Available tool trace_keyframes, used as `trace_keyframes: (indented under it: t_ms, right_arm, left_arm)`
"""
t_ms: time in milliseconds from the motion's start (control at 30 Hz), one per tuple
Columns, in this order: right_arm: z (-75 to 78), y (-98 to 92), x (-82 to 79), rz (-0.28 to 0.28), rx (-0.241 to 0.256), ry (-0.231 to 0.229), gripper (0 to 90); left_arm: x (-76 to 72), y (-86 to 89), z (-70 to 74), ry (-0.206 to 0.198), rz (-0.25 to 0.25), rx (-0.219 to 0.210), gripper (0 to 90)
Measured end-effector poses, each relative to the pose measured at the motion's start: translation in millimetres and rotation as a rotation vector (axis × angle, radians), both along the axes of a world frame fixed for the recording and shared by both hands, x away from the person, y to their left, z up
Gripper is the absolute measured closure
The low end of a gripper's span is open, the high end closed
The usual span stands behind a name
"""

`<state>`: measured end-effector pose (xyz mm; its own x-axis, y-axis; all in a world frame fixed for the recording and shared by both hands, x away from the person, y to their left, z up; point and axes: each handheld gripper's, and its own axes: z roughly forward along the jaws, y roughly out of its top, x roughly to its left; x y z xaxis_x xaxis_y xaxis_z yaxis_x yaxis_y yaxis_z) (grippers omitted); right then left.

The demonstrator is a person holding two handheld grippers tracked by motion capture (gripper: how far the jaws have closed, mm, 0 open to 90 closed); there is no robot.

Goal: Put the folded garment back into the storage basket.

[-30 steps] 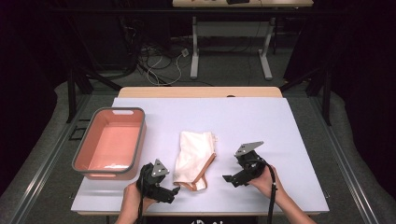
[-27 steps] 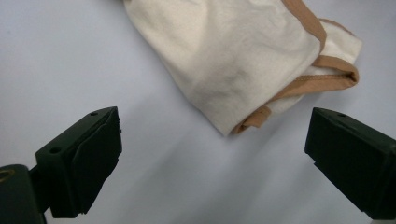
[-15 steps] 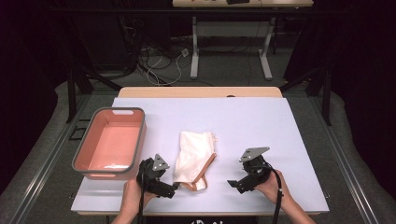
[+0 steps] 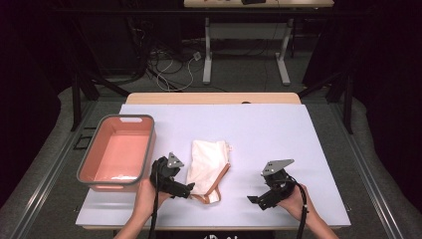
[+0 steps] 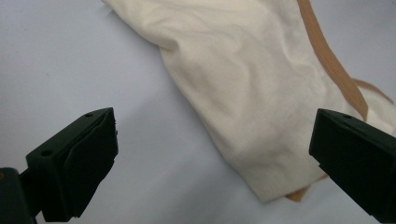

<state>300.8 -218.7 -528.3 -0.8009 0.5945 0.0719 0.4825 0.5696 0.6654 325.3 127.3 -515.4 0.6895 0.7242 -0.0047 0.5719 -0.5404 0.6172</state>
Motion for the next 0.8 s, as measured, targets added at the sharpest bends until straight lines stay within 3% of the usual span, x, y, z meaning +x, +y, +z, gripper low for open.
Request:
trace_keyframes:
  t_ms: [267,433,800]
  right_arm:
    - [-1.8,1.4,1.0,0.0,-0.019,0.002,0.0]
    - [1.1,0.1,0.2,-0.005,-0.011,-0.037,1.4]
    - [-1.0,0.9,0.2,-0.002,-0.026,-0.032,1.3]
  left_arm:
    - [17.0,-9.9,-1.5,0.009,0.018,0.002,0.0]
    - [25.1,-15.3,-2.3,-0.014,0.039,-0.01,0.6]
    - [45.5,-26.0,-13.7,0.035,0.049,-0.006,0.3]
